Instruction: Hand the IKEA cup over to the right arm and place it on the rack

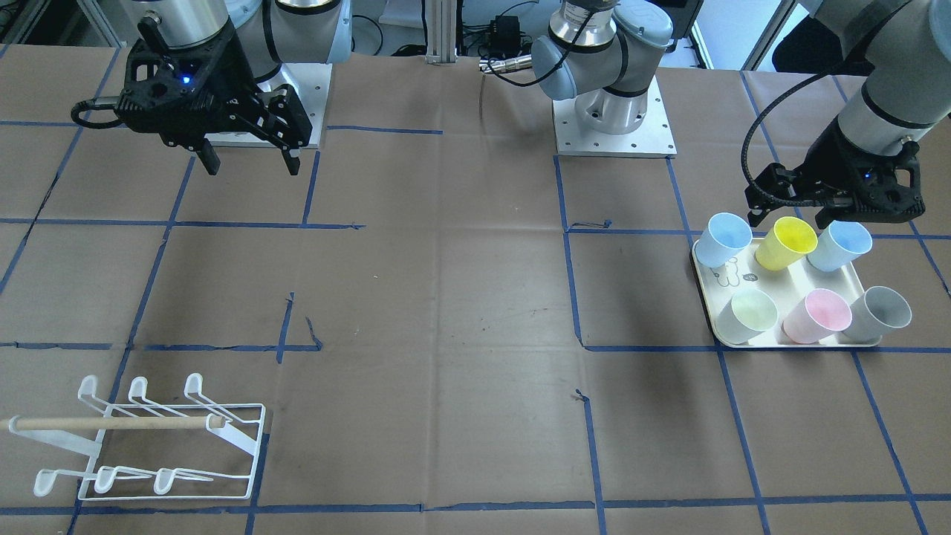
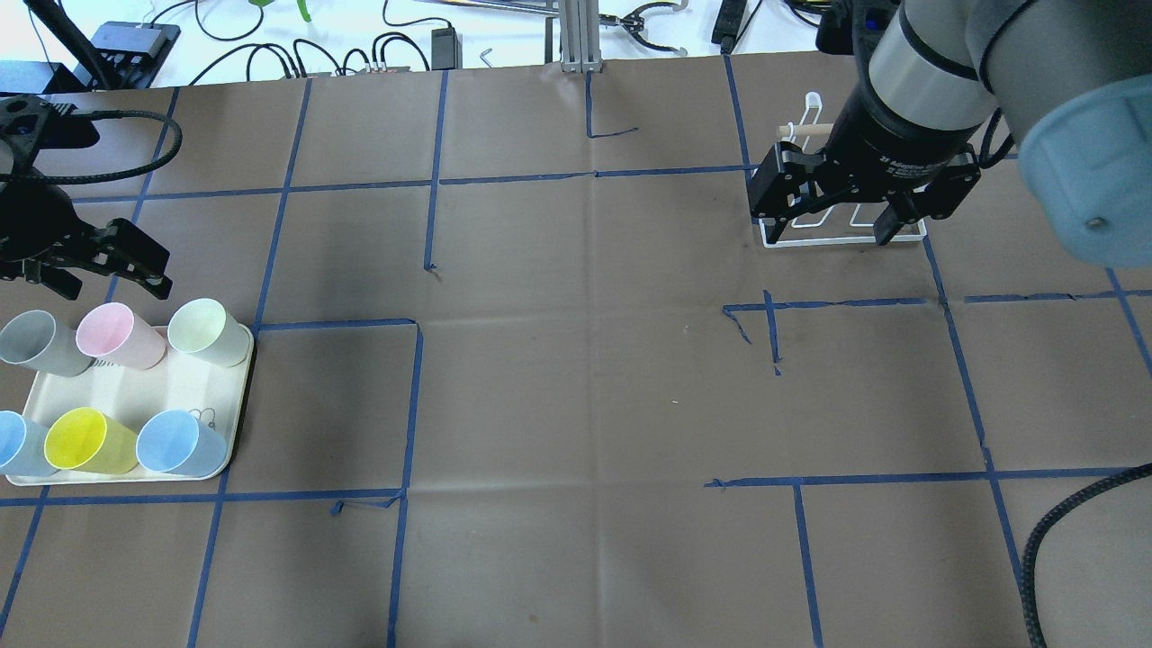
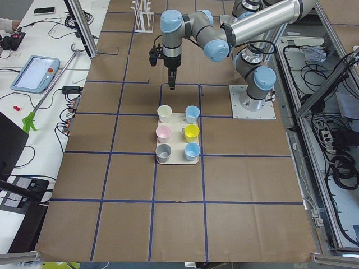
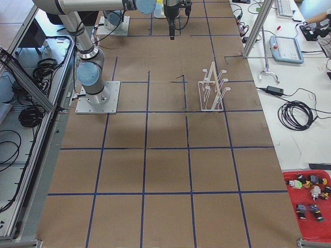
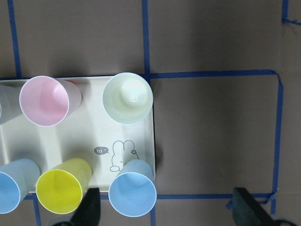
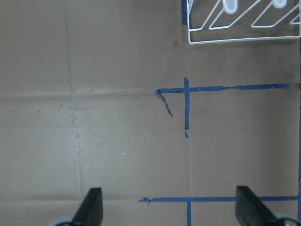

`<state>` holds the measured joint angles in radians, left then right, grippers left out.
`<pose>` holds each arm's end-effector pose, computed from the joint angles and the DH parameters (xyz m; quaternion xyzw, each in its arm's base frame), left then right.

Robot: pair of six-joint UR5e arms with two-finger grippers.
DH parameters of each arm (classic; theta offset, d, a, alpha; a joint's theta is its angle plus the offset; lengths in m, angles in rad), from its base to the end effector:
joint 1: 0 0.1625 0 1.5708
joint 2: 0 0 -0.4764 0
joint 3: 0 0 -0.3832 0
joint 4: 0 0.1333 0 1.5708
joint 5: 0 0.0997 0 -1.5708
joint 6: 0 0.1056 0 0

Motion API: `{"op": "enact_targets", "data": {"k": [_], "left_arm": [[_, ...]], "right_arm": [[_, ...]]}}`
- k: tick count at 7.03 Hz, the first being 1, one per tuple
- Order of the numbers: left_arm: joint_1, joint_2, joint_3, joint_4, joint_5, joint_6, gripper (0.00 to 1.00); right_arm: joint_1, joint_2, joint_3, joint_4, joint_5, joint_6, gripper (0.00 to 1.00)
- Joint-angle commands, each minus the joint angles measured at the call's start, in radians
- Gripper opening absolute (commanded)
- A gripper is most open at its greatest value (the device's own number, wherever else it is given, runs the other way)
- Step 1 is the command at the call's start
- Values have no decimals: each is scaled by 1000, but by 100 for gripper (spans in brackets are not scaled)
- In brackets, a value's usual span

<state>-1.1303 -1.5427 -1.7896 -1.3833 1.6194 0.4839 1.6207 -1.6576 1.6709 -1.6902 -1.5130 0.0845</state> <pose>0.0812 -0.4728 0.4603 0.0217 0.9995 0.0123 0.0210 0.1618 -0.4447 0.5377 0.0157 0.9981 -0.0509 0.0323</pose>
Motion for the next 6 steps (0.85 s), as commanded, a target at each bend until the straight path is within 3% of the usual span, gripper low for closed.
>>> {"op": "enact_targets", "data": {"k": [1,4,6], "left_arm": [[1,-65,-17,76,-7,1,100],[0,-164,-175,382,-10,-1,100],[0,-236,-240,524,-59,1,100]], "right_arm": [[5,1,90,-212,32,3,100],[5,-4,246,-600,245,50,100],[7,4,323,-794,328,220,100]]}}
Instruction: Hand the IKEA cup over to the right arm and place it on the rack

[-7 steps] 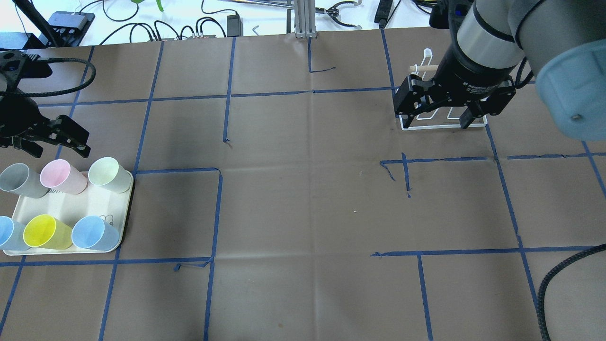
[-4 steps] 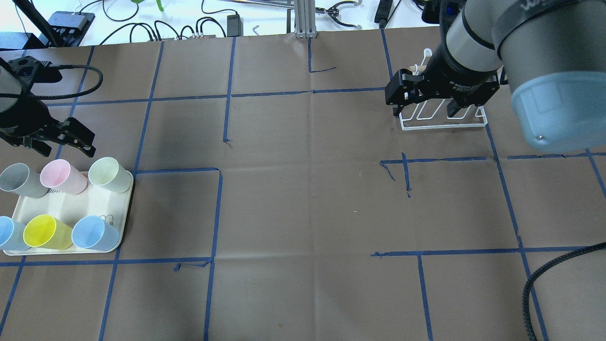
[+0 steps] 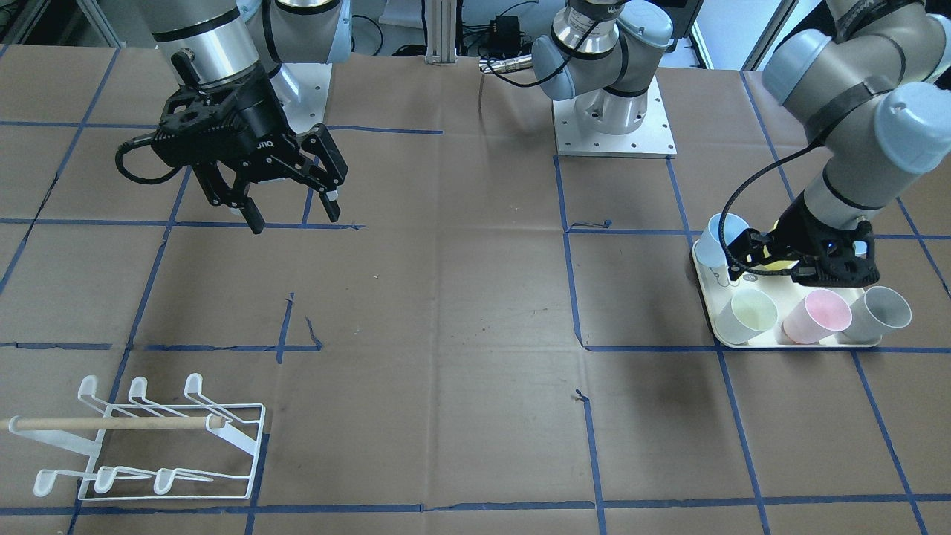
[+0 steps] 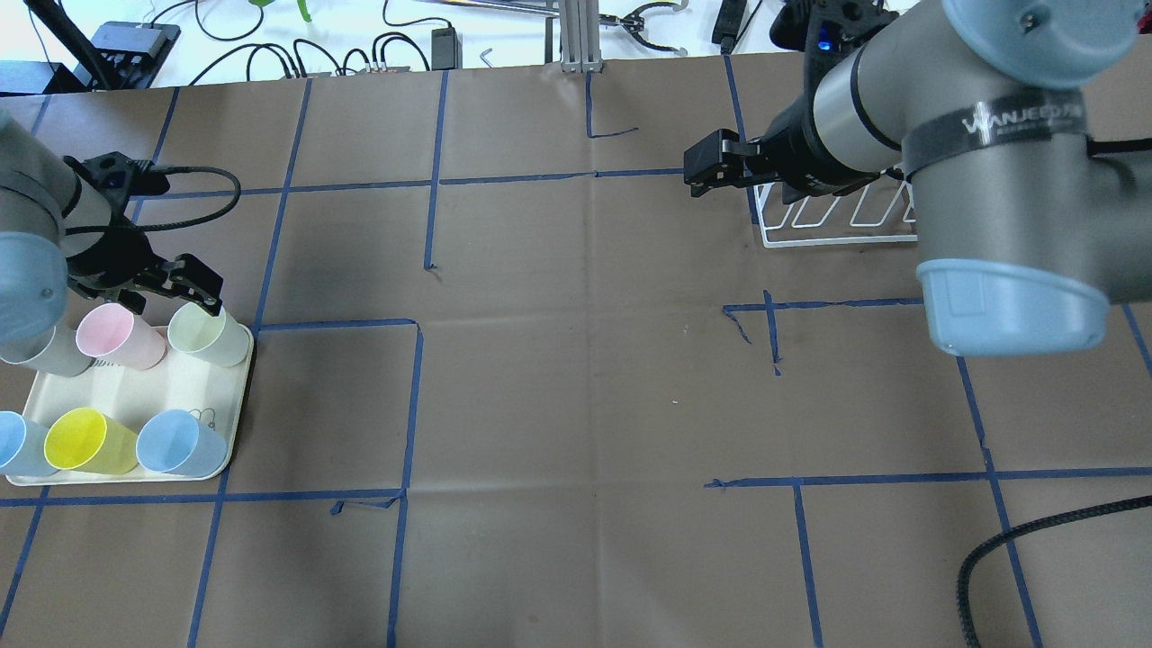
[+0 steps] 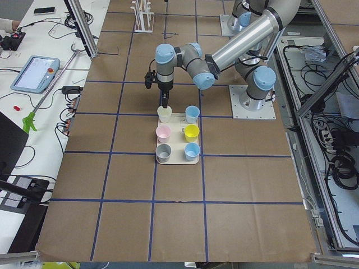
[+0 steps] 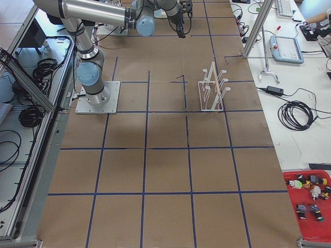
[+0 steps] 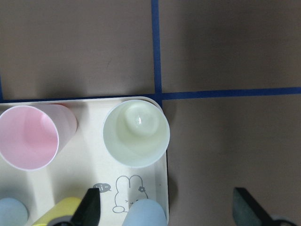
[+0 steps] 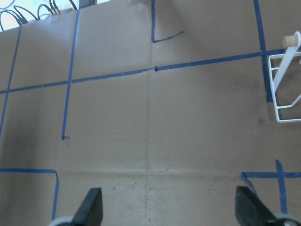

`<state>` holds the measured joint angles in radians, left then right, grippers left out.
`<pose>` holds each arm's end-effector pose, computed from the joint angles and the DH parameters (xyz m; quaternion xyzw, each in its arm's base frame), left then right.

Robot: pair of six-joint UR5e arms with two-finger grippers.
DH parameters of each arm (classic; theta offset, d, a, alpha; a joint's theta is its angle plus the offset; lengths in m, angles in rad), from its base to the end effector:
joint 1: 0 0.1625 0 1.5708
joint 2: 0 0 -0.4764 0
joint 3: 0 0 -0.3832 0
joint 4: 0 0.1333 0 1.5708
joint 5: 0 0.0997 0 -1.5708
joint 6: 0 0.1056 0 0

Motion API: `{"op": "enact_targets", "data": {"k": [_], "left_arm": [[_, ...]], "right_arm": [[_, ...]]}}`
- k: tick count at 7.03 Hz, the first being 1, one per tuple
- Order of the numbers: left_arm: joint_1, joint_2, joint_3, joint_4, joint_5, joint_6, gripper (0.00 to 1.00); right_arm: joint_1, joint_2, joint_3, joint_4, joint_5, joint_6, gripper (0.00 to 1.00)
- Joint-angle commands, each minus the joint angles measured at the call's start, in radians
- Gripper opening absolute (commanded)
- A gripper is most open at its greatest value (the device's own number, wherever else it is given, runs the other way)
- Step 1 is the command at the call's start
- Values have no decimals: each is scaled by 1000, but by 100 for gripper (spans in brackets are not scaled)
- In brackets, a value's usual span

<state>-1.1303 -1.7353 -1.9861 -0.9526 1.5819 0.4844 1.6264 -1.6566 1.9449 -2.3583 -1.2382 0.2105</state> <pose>0.0946 -0.5107 0.3208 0.0218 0.9996 -0.0147 0.0135 0.1932 -0.4518 0.4883 0.0332 0.9559 -0.2202 0.1913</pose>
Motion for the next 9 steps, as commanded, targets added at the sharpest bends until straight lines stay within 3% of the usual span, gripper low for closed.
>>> {"op": "enact_targets", "data": {"k": [1,3,5,6,8,9], "left_arm": [[0,-68,-75,151,-20,0,100],[0,-64,-77,143,0,6,100],[0,-58,-74,124,4,8,100],[1,-56,-71,118,13,10,95],[1,-59,-66,120,27,14,32],[1,-56,-63,121,45,14,9]], "right_arm": [[1,4,60,-151,87,165,100],[3,8,65,-320,175,347,100],[3,6,116,-402,175,590,100],[3,6,168,-533,175,683,100],[4,6,232,-692,175,763,100],[4,6,253,-737,177,843,100]]}}
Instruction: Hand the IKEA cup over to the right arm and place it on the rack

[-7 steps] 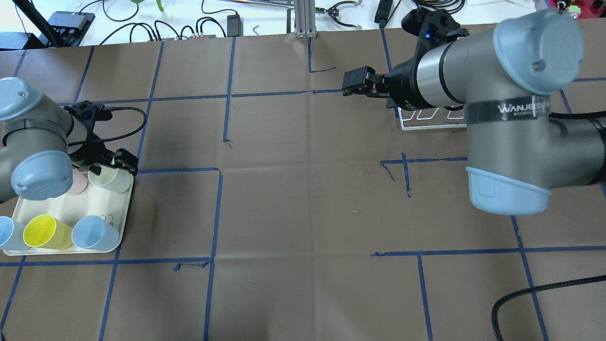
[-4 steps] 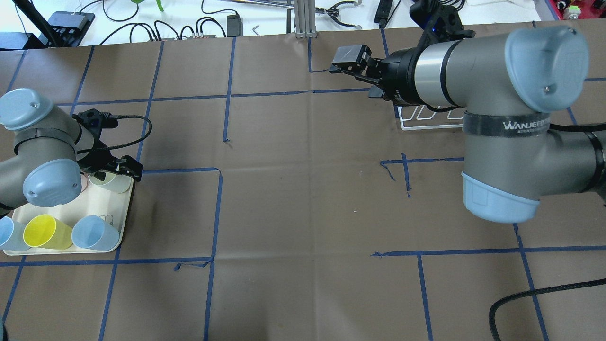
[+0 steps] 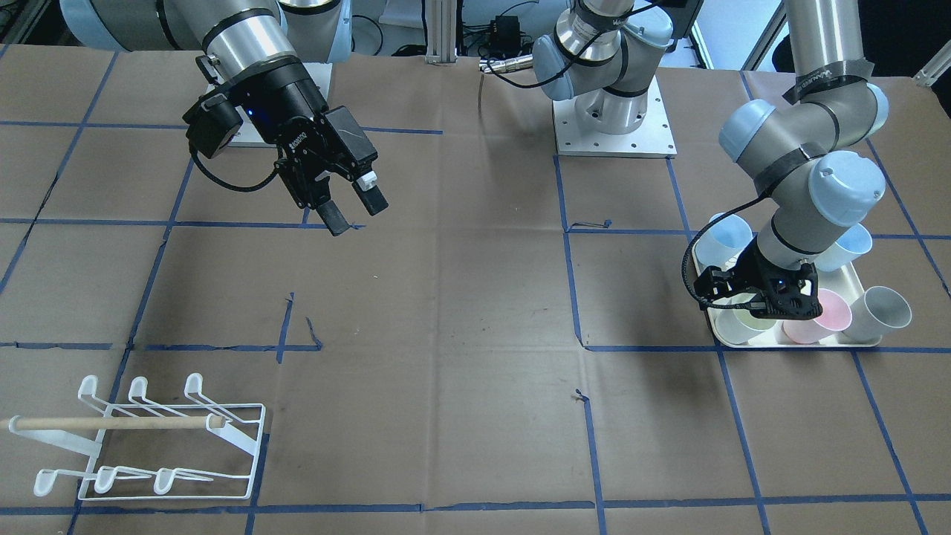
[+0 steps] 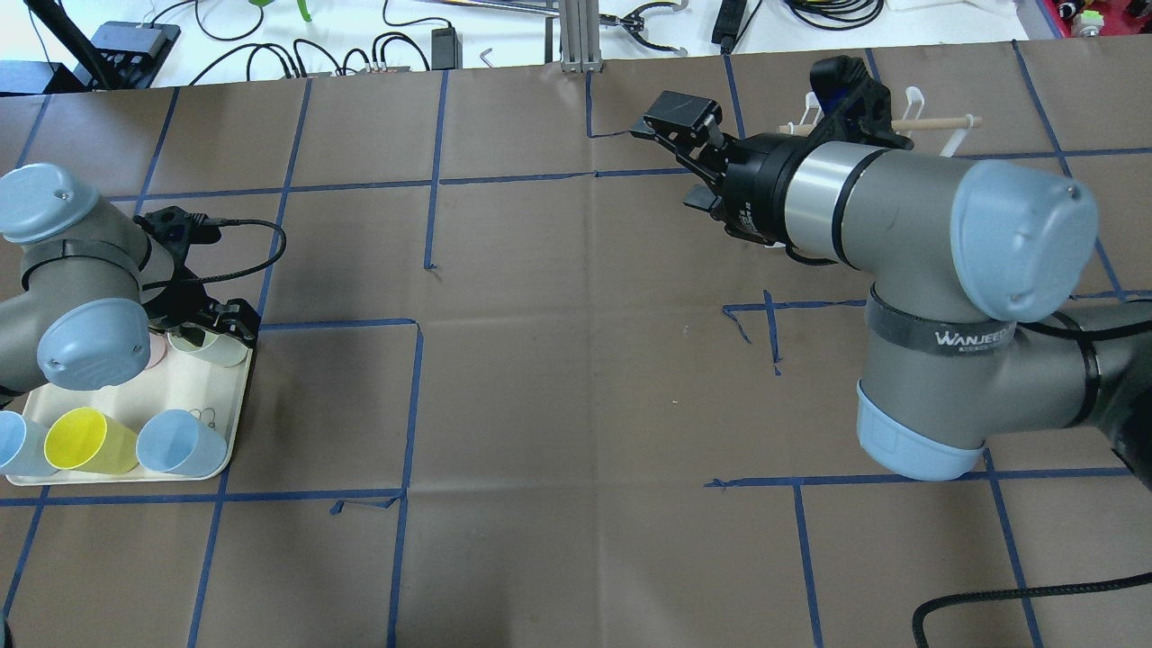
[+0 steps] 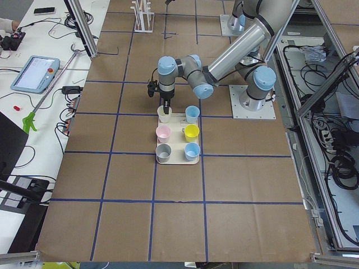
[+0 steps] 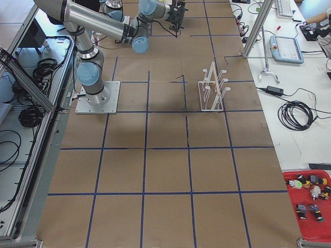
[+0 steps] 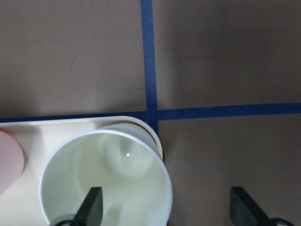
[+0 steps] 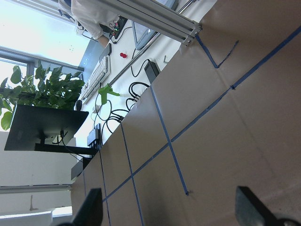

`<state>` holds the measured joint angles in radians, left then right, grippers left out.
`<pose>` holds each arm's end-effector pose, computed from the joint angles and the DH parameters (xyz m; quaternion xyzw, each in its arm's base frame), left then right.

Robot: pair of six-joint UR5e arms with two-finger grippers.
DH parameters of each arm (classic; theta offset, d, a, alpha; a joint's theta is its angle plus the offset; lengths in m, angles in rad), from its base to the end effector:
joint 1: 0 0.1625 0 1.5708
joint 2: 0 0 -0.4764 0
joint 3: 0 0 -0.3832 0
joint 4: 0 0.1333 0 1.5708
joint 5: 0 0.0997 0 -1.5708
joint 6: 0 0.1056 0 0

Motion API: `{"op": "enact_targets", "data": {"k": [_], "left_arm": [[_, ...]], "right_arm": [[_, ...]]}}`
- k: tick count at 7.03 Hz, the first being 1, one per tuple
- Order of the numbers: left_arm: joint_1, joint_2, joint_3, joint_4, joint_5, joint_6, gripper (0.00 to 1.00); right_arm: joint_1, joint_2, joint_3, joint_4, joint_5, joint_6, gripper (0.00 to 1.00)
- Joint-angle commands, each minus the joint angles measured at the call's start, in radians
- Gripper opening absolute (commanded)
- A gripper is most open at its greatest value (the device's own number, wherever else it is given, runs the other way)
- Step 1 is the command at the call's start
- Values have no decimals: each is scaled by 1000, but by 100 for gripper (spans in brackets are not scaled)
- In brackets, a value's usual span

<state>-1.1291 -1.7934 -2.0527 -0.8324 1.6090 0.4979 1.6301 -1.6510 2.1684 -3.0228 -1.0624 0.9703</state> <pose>0.0970 -0.5076 0.2769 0.0278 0.9993 -0.0065 0.0247 0.2098 -0.4166 0.4732 0.2784 0.8258 -0.2690 0.4101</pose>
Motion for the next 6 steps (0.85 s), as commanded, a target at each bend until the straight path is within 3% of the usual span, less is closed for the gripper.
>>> {"op": "enact_targets", "data": {"k": [1,3,4,6], "left_arm": [[0,3,14,1,19,1,0],[17,9,83,-54,16,1,0],[22,31,154,-167,16,1,0],[5,74,395,-529,8,-12,0]], "right_arm": [[1,-1,48,-124,-1,156,100],[2,-1,77,-203,-4,304,100],[2,-1,100,-247,-4,326,100],[2,-1,126,-303,-1,326,100]]}}
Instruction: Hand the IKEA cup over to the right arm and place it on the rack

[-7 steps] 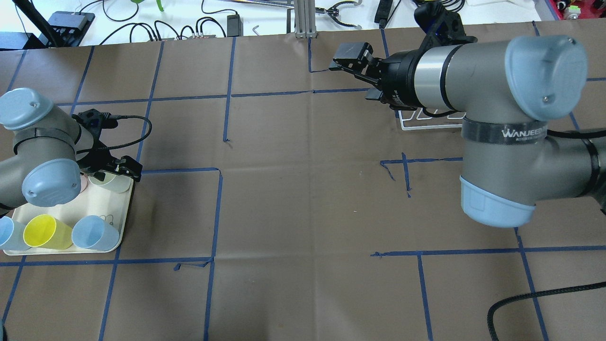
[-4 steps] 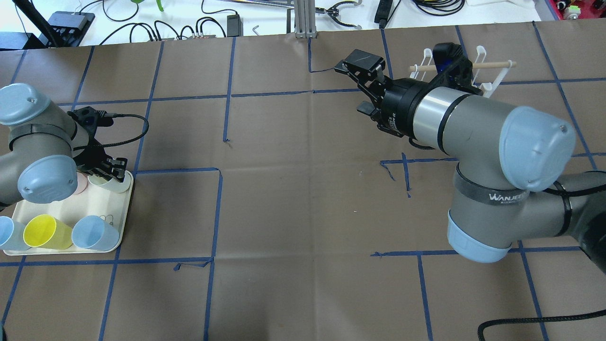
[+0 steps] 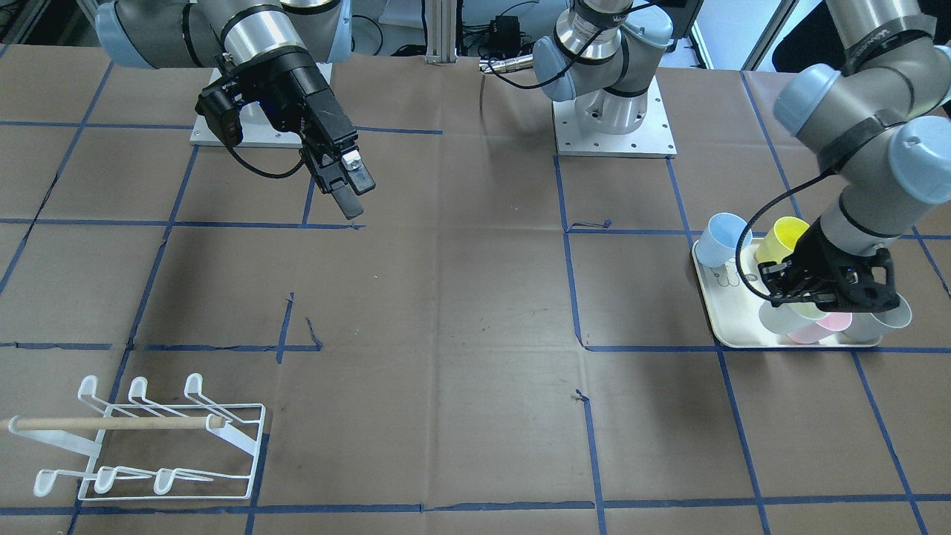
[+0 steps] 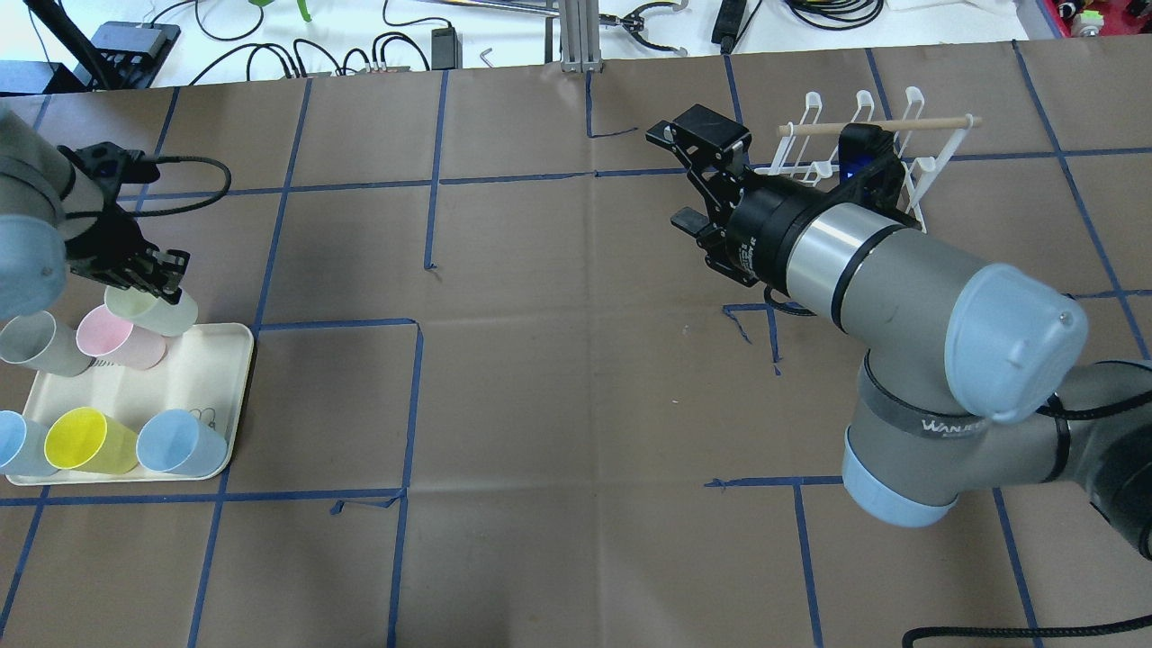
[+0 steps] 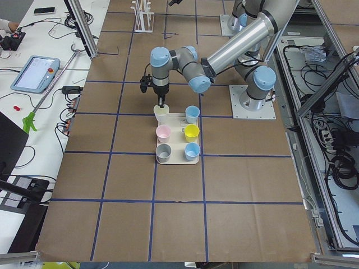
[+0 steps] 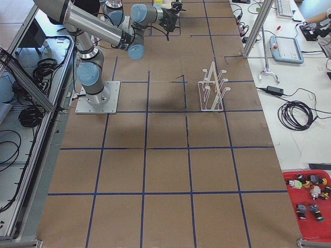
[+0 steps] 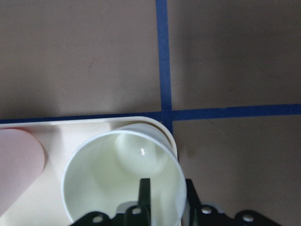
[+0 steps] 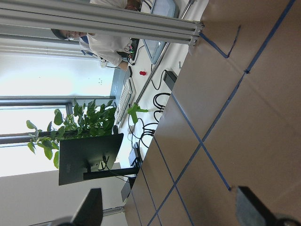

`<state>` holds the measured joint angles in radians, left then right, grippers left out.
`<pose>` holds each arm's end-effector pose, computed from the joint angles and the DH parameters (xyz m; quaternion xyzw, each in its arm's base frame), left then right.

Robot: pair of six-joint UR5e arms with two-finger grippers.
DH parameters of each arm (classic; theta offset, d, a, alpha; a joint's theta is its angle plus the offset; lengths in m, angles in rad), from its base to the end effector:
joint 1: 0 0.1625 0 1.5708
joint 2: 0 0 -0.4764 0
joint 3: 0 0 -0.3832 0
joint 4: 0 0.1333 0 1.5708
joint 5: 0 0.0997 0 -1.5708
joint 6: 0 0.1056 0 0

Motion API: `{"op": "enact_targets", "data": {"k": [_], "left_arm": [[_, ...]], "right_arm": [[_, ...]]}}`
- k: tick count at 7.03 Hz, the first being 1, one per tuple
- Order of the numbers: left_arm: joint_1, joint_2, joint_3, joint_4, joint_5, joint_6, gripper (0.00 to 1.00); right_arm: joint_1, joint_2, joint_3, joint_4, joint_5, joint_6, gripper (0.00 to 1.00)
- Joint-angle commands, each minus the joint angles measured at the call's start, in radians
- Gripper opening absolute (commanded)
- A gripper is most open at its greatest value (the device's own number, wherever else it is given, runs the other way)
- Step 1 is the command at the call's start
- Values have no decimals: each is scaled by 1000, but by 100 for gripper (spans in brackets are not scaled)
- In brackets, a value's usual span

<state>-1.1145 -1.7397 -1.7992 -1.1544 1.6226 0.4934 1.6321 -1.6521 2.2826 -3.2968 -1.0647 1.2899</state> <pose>0.1210 -0.5367 0.3803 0.0183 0.9995 0.0034 0.0274 0.2086 -0.3865 0.4578 0.3698 0.7506 -0.2598 0.4821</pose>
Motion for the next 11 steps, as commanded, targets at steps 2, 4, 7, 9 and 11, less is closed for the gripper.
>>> {"op": "enact_targets", "data": {"k": [2,4,7,9,11], "left_arm": [[-114,9,359,-439,-12,-25,0],[-271,8,388,-441,-24,-83,0],[-327,69,312,-347,-344,-73,0],[-329,133,154,-62,-612,-56,0],[-329,201,-99,352,-800,-59,0]], "right_arm": [[0,0,12,-30,2,6,100],[0,-2,6,-32,3,8,100],[0,-3,9,-32,9,8,100],[2,-2,8,-15,-9,-6,100],[11,-3,9,-18,-11,-4,100]]}}
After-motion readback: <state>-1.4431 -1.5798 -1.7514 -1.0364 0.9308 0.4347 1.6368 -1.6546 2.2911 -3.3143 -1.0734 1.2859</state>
